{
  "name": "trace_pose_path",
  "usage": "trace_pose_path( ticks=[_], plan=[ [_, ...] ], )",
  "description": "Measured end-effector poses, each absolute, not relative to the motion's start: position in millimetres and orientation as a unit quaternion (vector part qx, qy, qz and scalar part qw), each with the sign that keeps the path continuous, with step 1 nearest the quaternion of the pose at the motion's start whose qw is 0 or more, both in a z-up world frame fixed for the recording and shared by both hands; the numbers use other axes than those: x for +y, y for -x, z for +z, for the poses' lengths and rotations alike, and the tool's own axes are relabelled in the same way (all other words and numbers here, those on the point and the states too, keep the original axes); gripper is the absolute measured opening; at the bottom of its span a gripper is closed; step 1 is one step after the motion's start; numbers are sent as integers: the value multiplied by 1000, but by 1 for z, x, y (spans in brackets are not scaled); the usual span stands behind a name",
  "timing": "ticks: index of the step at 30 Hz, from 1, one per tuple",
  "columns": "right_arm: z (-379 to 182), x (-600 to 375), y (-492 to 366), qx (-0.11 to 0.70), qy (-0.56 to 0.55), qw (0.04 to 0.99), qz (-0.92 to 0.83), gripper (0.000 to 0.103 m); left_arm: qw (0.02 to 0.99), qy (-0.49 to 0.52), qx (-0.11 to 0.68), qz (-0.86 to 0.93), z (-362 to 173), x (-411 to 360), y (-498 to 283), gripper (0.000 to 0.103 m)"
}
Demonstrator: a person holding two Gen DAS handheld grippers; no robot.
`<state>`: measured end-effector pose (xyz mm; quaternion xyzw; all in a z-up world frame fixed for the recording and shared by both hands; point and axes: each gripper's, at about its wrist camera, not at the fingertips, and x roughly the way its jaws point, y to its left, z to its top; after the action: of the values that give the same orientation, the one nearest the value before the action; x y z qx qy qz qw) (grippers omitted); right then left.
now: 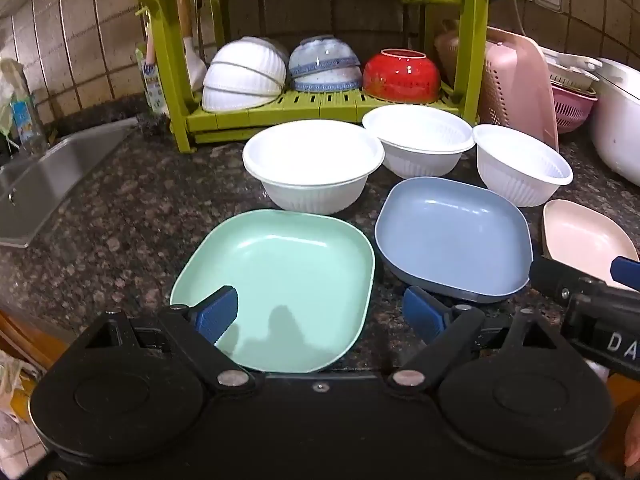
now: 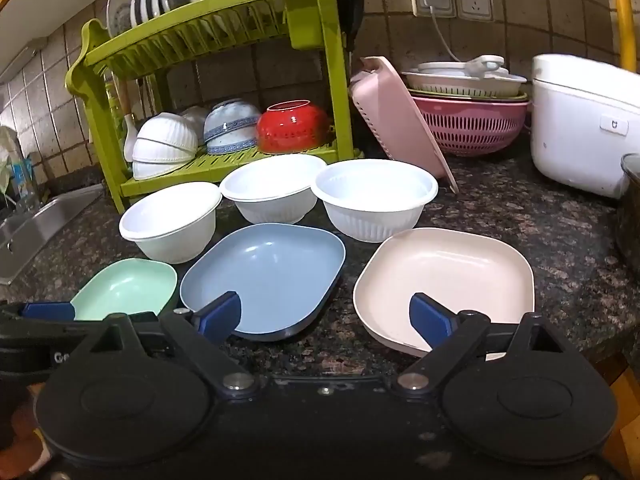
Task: Organize plates and bowls
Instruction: 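Position the left gripper over the rim of the mint green plate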
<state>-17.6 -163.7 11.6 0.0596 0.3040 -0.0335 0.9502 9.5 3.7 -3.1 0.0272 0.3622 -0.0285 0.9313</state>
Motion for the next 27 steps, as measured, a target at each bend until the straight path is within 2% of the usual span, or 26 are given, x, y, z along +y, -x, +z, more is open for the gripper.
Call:
trace_pose_path(
  ticks=[27],
  plan=[
    [10,-163,16,306,-56,950,-39,96,934,-29,356,-18,-5,7,-7,90]
  ],
)
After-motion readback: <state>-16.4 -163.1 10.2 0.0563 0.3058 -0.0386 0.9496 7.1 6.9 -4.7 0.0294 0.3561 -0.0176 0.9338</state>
